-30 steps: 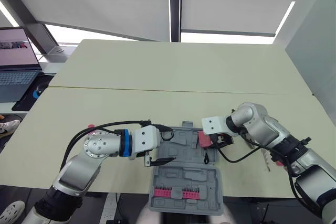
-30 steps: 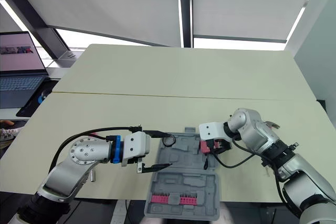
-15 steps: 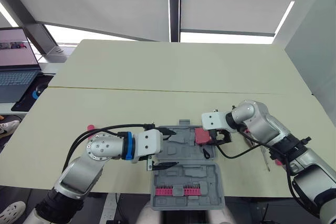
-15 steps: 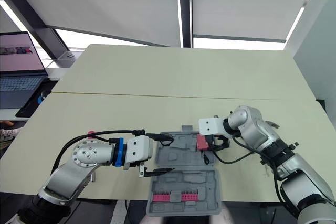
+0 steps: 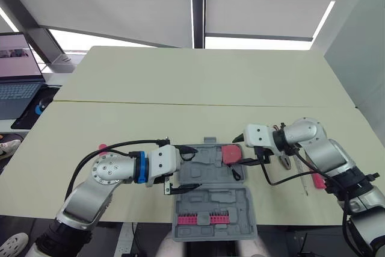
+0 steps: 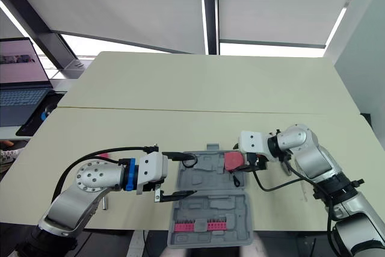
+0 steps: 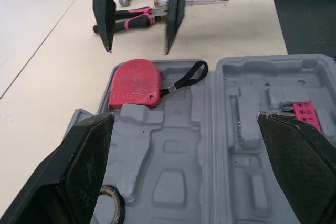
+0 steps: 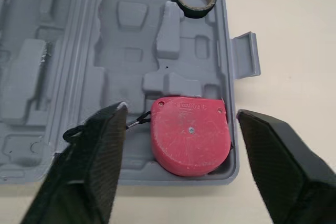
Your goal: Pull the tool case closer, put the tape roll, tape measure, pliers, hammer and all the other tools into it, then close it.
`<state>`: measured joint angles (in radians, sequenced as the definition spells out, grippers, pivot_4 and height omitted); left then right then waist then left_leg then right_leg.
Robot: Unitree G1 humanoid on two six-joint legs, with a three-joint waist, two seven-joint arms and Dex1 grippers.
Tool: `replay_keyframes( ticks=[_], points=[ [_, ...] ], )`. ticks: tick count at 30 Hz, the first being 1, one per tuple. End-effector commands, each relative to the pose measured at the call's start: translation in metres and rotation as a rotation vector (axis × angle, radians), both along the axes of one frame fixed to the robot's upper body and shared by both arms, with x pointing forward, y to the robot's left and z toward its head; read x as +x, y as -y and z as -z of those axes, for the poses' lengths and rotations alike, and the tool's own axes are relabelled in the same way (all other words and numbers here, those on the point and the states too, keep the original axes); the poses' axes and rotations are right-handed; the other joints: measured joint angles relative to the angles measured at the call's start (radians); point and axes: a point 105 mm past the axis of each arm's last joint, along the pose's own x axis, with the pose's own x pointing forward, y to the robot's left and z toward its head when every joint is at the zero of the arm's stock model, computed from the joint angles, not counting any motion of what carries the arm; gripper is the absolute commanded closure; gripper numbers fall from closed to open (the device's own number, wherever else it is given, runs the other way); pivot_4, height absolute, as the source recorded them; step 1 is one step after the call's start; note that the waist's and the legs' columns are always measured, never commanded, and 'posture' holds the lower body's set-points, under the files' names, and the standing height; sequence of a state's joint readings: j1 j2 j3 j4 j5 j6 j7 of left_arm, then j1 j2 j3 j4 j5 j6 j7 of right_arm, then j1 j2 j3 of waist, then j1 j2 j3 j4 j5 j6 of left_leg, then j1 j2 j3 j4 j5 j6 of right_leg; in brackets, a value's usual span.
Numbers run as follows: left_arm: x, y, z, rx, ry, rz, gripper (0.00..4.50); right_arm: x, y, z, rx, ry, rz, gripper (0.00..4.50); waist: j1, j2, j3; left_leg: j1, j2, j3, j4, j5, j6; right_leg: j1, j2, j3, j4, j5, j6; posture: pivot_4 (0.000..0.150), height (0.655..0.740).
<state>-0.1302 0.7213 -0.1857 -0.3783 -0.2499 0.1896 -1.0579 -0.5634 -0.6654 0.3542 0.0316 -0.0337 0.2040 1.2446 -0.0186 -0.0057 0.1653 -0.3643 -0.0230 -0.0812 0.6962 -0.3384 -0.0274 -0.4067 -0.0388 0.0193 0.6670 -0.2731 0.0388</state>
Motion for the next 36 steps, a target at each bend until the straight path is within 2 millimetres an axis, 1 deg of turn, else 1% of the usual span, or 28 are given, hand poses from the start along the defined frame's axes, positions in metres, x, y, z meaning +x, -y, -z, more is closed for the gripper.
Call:
replay_keyframes(
  ticks=[1,3,10,12,14,16,20,25,28,33,36],
  points=[
    [0.000,-0.003,-0.009,-0.035,0.022,-0.004,0.00,0.003,-0.001,-0.011,0.056,0.026,0.005,2.15,0.000,0.000,0.000,0.000,0.000,0.000,0.000,0.000,0.000,0.000,0.000,0.000,0.000,0.000,0.000,0.150,0.7400],
    [0.000,-0.003,-0.009,-0.035,0.022,-0.005,0.00,0.006,-0.003,-0.010,0.073,0.032,0.017,2.61,0.000,0.000,0.000,0.000,0.000,0.000,0.000,0.000,0.000,0.000,0.000,0.000,0.000,0.000,0.000,0.150,0.7400],
    [0.001,-0.006,-0.010,-0.042,0.022,-0.020,0.00,0.009,0.000,0.001,0.093,0.033,0.021,2.61,-0.005,0.000,0.000,0.000,0.000,0.000,0.000,0.000,0.000,0.000,0.000,0.000,0.000,0.000,0.000,0.150,0.7400],
    [0.002,-0.006,-0.010,-0.044,0.021,-0.022,0.00,0.009,0.001,0.005,0.113,0.031,0.015,2.61,-0.005,0.000,0.000,0.000,0.000,0.000,0.000,0.000,0.000,0.000,0.000,0.000,0.000,0.000,0.000,0.150,0.7400],
    [0.004,-0.007,-0.012,-0.048,0.030,-0.031,0.00,0.014,0.002,0.008,0.169,0.013,0.048,2.61,-0.006,0.000,0.000,0.000,0.000,0.000,0.000,0.000,0.000,0.000,0.000,0.000,0.000,0.000,0.000,0.150,0.7400],
    [0.007,-0.007,-0.014,-0.055,0.039,-0.039,0.00,0.016,0.002,0.013,0.186,-0.005,0.062,2.61,-0.008,0.000,0.000,0.000,0.000,0.000,0.000,0.000,0.000,0.000,0.000,0.000,0.000,0.000,0.000,0.150,0.7400],
    [0.008,-0.007,-0.016,-0.063,0.034,-0.039,0.00,0.015,0.006,0.024,0.157,-0.040,0.062,2.61,-0.008,0.000,0.000,0.000,0.000,0.000,0.000,0.000,0.000,0.000,0.000,0.000,0.000,0.000,0.000,0.150,0.7400],
    [0.008,-0.008,-0.015,-0.054,0.033,-0.033,0.00,0.023,0.013,0.039,0.110,-0.076,0.130,2.61,-0.008,0.000,0.000,0.000,0.000,0.000,0.000,0.000,0.000,0.000,0.000,0.000,0.000,0.000,0.000,0.150,0.7400],
    [0.007,-0.007,-0.015,-0.050,0.033,-0.029,0.00,0.021,0.018,0.051,0.056,-0.098,0.135,2.61,-0.007,0.000,0.000,0.001,0.000,0.000,0.000,0.000,0.000,0.000,0.000,0.000,0.000,0.000,0.000,0.150,0.7400],
    [0.006,-0.008,-0.013,-0.043,0.027,-0.024,0.00,0.014,0.022,0.075,-0.039,-0.173,0.143,2.61,-0.008,-0.001,-0.002,0.001,0.000,0.000,0.000,0.000,0.000,0.001,0.000,0.000,0.000,0.000,0.000,0.150,0.7400],
    [0.006,-0.009,-0.014,-0.040,0.029,-0.025,0.00,0.013,0.020,0.080,-0.052,-0.168,0.134,2.61,-0.008,-0.002,-0.004,0.003,0.000,0.000,0.000,0.000,0.000,0.002,0.000,0.000,0.001,0.000,0.000,0.150,0.7400]
  ],
)
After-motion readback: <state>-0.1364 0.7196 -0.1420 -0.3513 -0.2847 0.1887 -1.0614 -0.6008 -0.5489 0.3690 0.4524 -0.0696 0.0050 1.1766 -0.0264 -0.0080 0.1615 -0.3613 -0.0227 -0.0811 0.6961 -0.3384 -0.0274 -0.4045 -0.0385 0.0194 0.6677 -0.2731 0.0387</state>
